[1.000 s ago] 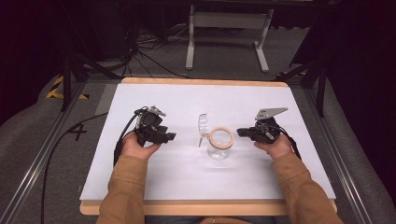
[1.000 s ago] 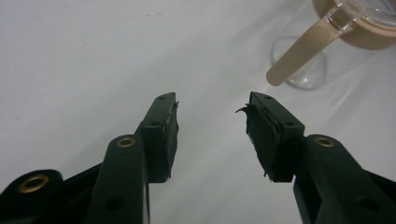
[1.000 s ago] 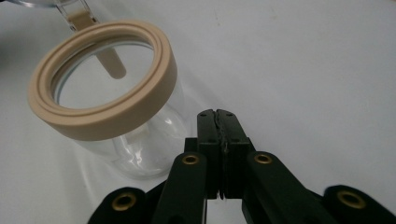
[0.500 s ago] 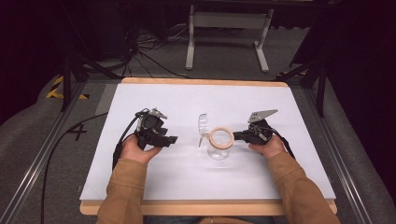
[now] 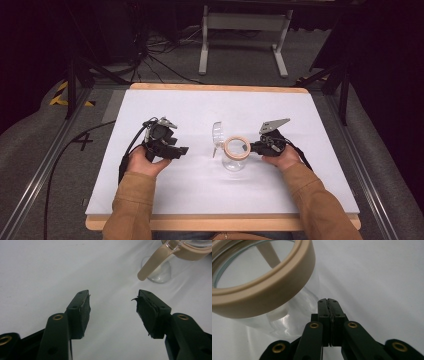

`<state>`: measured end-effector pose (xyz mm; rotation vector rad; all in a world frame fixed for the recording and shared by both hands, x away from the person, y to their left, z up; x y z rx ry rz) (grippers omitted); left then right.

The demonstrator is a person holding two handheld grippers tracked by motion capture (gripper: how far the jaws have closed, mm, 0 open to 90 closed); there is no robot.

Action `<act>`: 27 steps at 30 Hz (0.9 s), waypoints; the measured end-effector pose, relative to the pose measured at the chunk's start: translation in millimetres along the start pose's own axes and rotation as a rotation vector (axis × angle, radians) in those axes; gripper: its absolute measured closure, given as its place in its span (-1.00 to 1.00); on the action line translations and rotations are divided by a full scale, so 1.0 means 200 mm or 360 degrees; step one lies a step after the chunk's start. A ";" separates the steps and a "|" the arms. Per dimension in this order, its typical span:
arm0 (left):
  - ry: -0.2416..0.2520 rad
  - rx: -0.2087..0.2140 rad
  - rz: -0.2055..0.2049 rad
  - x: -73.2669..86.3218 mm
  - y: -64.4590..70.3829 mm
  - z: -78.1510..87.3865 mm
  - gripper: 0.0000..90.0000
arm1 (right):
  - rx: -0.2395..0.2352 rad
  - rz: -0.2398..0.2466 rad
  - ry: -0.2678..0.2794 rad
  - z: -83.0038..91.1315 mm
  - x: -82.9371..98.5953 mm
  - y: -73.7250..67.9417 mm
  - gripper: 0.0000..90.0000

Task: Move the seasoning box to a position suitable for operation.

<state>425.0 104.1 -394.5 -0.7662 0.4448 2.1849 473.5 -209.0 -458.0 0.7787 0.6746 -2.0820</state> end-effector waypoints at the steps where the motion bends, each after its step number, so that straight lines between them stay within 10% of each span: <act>1: -0.0002 -0.0001 -0.0001 0.00 0.00 0.00 -0.01 | -0.0004 -0.0003 0.0002 0.00 0.00 0.00 0.98; 27: -0.0015 0.0083 -0.0086 -0.12 0.01 -0.14 -0.01 | -0.0047 0.0083 -0.0085 0.04 0.08 -0.12 0.99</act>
Point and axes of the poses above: each handheld gripper's, and its own axes: z roughly backward along the jaws, x roughly out of its underside, y roughly to its right, the point moved 5 cm from there along -z, roughly forward along the jaws, and after that the axes turned 7 degrees about -z, right-handed, at the moved point
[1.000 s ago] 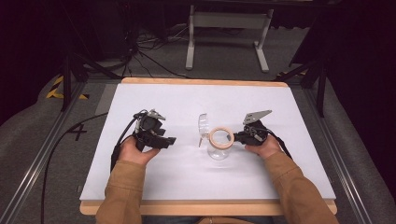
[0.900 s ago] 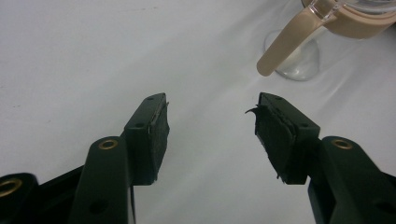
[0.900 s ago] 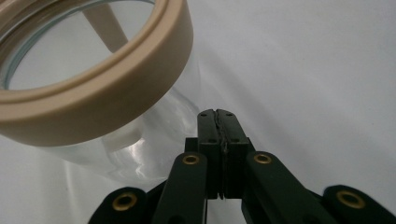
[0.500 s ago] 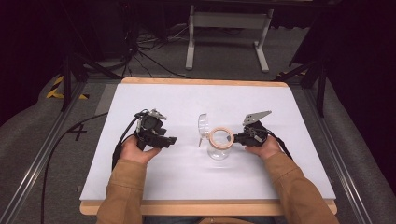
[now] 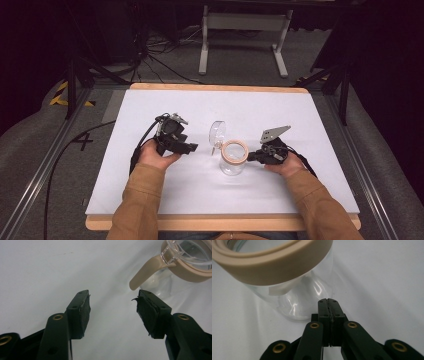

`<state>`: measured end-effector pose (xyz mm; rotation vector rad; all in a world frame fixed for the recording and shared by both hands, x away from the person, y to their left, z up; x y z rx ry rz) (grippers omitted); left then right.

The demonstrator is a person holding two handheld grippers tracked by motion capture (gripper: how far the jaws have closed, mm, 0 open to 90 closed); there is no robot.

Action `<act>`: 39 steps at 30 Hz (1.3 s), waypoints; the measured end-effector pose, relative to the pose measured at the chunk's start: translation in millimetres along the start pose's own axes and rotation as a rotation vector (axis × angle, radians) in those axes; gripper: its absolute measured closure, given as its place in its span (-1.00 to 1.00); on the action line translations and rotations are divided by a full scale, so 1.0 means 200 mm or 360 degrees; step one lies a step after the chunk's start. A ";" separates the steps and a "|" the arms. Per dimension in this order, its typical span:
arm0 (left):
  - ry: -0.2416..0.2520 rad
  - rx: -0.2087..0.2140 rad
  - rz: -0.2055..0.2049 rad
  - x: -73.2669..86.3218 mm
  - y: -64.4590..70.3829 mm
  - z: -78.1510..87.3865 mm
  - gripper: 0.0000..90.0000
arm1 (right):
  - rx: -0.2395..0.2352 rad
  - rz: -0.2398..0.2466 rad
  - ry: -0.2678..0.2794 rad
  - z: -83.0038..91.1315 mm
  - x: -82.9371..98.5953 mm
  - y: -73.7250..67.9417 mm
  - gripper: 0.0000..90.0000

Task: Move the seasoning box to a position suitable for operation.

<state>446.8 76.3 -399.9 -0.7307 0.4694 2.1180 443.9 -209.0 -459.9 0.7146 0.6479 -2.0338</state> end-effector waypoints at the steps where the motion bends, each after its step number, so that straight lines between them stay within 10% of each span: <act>1: -0.0006 0.0003 -0.0005 0.00 0.00 0.00 -0.01 | 0.0005 0.0009 -0.0011 0.00 0.00 -0.01 0.99; 39: 0.0029 -0.0026 0.0104 0.03 -0.08 0.05 0.47 | -0.0142 0.0351 -0.0117 -0.11 -0.05 -0.40 0.99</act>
Point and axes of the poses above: each handheld gripper's, and its own axes: z roughly backward along the jaws, x roughly out of its underside, y roughly to its right, the point moved 5 cm from there along -z, roughly forward along the jaws, and after that the axes turned 7 degrees about -z, right-handed, at the moved point
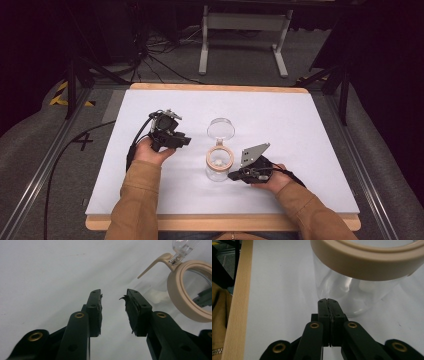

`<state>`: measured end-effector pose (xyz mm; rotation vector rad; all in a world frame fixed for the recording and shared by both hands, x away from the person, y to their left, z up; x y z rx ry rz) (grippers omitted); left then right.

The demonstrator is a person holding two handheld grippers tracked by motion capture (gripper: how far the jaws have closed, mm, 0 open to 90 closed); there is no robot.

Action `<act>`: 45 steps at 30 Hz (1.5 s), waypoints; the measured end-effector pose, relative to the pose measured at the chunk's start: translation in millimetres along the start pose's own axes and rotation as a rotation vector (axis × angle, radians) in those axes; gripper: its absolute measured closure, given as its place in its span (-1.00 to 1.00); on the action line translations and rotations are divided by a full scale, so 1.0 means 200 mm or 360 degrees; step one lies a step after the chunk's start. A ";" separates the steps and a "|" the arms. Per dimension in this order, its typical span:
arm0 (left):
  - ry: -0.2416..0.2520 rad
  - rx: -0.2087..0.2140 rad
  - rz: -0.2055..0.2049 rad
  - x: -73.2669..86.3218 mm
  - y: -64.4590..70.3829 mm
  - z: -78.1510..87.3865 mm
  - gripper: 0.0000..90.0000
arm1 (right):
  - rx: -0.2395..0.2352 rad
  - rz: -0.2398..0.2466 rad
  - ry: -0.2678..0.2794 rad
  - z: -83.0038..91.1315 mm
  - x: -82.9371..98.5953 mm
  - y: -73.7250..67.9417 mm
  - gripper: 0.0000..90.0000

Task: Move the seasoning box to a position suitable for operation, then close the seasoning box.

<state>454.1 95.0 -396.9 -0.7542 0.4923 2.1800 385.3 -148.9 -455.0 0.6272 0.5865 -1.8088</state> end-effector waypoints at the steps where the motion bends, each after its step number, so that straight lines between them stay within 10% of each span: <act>1: -0.0011 0.0004 -0.0003 0.00 0.00 0.01 0.50 | 0.0001 0.0003 0.0001 -0.01 0.00 0.00 0.99; 10: 0.0028 0.0016 -0.0017 -0.01 0.00 0.02 0.59 | -0.0037 -0.0019 -0.0009 0.01 0.00 -0.01 0.99; 15: 0.0108 0.0065 -0.0068 -0.04 0.01 0.04 0.98 | -0.0032 -0.0053 0.0062 0.09 -0.03 -0.01 0.99; 21: 0.0209 0.0136 -0.0095 -0.08 0.01 0.07 0.99 | -0.0025 -0.0059 0.0143 0.17 -0.07 -0.03 0.99; 30: 0.0324 0.0008 -0.0079 -0.14 0.00 0.05 0.99 | 0.0057 -0.0151 0.0371 0.24 -0.17 -0.05 0.99; 45: 0.0492 0.0098 -0.0142 -0.24 0.07 -0.04 0.98 | 0.0160 -0.0249 0.0576 0.27 -0.22 -0.01 0.99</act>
Point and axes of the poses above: each handheld gripper's, and its own axes: z roughly backward along the jaws, x roughly out of its underside, y roughly to its right, the point moved 5 cm from there along -z, roughly forward along the jaws, and after that the axes turned 7 degrees about -z, right-handed, at the moved point
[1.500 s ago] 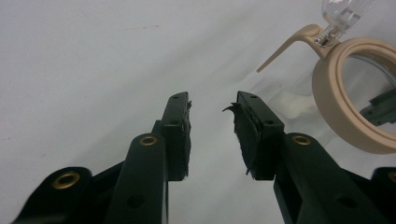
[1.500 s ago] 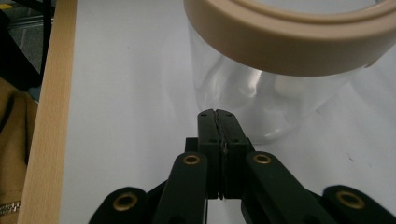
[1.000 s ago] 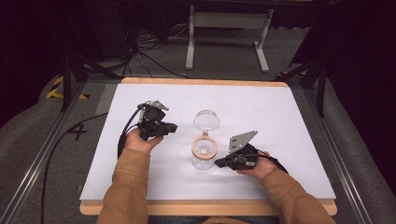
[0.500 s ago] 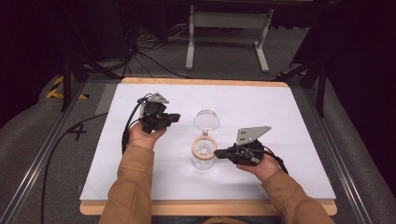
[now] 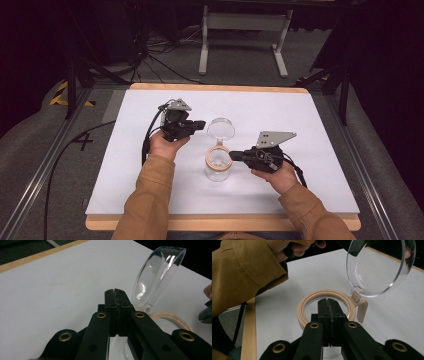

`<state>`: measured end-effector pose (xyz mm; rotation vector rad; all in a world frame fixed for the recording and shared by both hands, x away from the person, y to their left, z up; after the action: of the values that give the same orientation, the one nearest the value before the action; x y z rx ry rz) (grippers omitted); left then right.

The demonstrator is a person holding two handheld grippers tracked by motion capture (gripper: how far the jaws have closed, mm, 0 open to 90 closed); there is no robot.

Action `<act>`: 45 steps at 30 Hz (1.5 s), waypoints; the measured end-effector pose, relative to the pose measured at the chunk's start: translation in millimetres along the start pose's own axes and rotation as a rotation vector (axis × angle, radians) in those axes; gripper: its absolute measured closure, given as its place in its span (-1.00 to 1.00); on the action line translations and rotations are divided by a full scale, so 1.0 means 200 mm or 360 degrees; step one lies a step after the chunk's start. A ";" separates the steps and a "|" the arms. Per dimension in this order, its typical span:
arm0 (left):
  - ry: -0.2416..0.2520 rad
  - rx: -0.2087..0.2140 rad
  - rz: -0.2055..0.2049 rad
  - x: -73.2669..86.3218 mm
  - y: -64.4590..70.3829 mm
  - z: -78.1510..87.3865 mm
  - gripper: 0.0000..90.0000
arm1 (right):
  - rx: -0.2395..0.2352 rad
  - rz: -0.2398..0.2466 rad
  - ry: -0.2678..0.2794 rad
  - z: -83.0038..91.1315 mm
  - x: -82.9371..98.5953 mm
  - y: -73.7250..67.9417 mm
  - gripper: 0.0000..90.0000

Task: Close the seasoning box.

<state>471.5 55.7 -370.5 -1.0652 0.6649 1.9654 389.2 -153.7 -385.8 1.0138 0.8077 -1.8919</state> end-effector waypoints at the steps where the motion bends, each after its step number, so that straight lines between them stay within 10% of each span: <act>1: 0.0025 -0.0014 -0.0017 0.00 -0.01 0.00 0.98 | 0.0008 0.0005 -0.0001 0.00 0.00 0.00 0.99; 13: -0.0022 0.0097 -0.0026 -0.02 0.01 -0.08 0.98 | 0.0009 -0.0005 -0.0016 -0.04 -0.01 0.02 0.98; 45: -0.0127 0.0187 -0.0185 -0.02 0.12 0.05 0.89 | -0.0062 -0.0022 -0.0009 -0.06 -0.04 -0.03 0.98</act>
<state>448.5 47.6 -359.7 -0.9288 0.6520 1.8361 391.5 -138.8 -383.8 0.9812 0.8469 -1.8830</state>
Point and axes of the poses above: each handheld gripper's, and its own axes: z roughly backward along the jaws, x roughly out of its underside, y roughly to its right, the point moved 5 cm from there along -z, roughly forward along the jaws, and after that the axes turned 7 degrees about -z, right-handed, at the moved point
